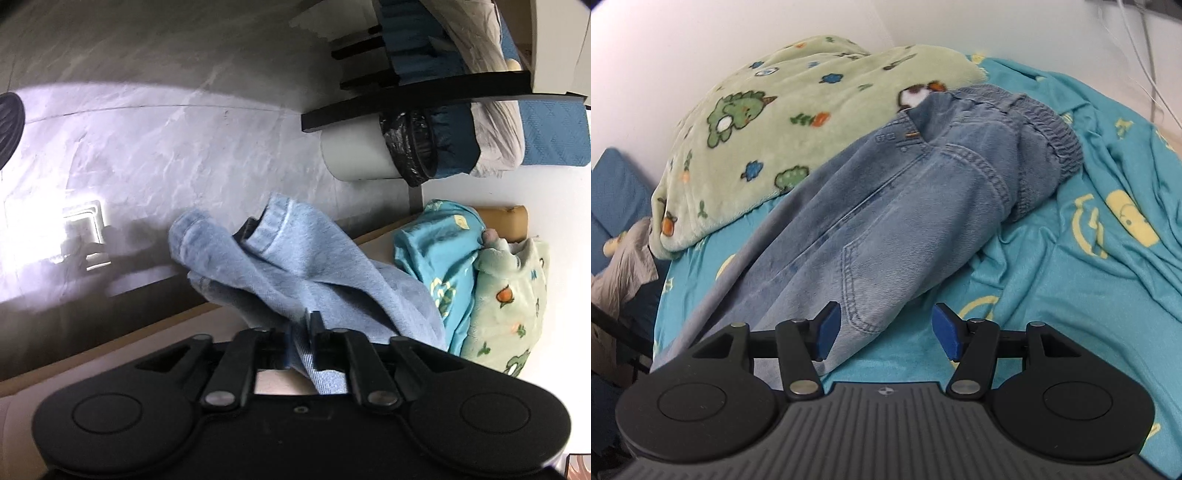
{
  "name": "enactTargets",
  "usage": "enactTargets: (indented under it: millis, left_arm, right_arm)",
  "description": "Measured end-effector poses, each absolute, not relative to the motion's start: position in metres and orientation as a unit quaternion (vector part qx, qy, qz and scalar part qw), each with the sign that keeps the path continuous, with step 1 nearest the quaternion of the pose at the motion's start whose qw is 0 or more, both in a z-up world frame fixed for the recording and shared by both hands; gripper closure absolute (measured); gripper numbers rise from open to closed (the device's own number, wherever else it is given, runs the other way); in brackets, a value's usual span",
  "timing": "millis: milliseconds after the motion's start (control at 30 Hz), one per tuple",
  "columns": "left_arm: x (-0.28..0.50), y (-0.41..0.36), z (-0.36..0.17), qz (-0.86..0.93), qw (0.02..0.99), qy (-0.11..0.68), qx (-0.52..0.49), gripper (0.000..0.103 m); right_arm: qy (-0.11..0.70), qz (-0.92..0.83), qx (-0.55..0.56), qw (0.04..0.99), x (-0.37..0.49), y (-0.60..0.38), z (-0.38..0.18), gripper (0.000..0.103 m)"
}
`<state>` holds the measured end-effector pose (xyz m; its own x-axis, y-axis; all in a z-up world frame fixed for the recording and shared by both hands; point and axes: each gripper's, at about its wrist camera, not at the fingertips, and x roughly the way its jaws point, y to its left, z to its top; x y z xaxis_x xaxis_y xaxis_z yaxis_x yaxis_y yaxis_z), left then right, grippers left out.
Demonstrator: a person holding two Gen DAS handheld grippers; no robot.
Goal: Fold clothes
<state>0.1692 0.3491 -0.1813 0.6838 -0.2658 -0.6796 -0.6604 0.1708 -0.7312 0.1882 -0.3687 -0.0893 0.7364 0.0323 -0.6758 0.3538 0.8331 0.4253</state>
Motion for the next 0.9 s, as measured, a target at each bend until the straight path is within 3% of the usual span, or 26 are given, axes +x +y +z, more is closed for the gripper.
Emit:
enactTargets:
  millis: [100, 200, 533, 667, 833, 900]
  left_arm:
    - [0.168, 0.350, -0.179, 0.131, 0.679, 0.365, -0.624, 0.071]
    - [0.159, 0.346, -0.163, 0.129, 0.697, 0.365, -0.603, 0.066]
    - [0.184, 0.257, -0.080, 0.069, 0.802, 0.388, -0.449, 0.065]
    - [0.217, 0.184, -0.075, 0.031, 0.823, 0.446, -0.351, 0.065]
    - [0.251, 0.115, -0.088, 0.021, 0.843, 0.462, -0.274, 0.065]
    - [0.262, 0.100, -0.096, 0.025, 0.850, 0.456, -0.264, 0.065]
  right_arm:
    - [0.350, -0.076, 0.263, 0.896, 0.194, -0.361, -0.089, 0.044]
    - [0.341, -0.058, 0.249, 0.905, 0.199, -0.351, -0.086, 0.044]
    - [0.310, 0.002, 0.169, 0.935, 0.196, -0.309, -0.072, 0.048]
    - [0.297, 0.018, 0.133, 0.946, 0.185, -0.294, -0.064, 0.064]
    - [0.288, 0.029, 0.107, 0.951, 0.185, -0.292, -0.068, 0.082]
    - [0.292, 0.026, 0.119, 0.948, 0.190, -0.296, -0.071, 0.082]
